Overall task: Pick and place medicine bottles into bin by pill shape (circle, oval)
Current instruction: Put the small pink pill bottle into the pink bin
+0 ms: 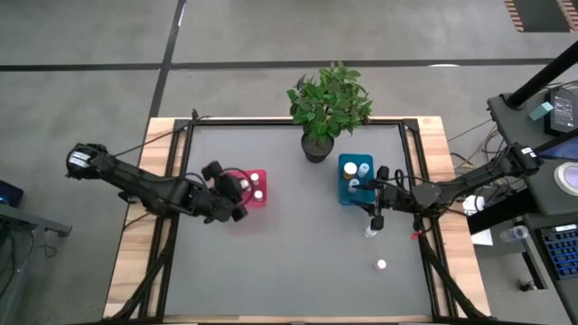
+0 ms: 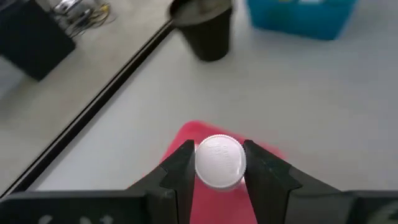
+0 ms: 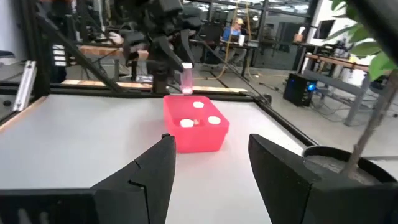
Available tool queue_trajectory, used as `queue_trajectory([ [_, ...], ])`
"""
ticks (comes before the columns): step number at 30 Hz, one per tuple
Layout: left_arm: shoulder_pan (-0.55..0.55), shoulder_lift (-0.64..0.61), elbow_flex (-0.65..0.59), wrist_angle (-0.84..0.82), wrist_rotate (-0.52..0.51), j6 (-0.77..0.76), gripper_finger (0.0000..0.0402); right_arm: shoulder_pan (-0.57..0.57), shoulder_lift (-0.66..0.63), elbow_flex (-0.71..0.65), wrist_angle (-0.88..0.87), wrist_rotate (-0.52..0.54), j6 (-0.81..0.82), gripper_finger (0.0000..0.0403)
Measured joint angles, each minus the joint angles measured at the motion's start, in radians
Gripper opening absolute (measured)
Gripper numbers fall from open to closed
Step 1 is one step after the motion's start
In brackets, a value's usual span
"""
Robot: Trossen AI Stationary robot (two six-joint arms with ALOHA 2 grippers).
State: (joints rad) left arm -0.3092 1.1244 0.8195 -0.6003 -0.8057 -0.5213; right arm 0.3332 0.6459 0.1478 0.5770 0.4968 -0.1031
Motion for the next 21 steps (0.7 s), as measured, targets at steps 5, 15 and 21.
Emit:
queue_trajectory([
  [5, 0.078, -0.05, -0.108, 0.024, 0.0, -0.024, 0.01, 0.0, 0.005, 0.0, 0.003, 0.005, 0.033, 0.0192],
  [15, 0.179, -0.015, -0.231, 0.201, 0.05, -0.024, 0.01, 0.0, 0.005, 0.0, 0.003, 0.005, 0.091, 0.0192],
  [21, 0.238, 0.038, -0.231, 0.213, 0.122, -0.023, 0.01, 0.0, 0.005, 0.0, 0.003, 0.026, 0.095, 0.0192],
])
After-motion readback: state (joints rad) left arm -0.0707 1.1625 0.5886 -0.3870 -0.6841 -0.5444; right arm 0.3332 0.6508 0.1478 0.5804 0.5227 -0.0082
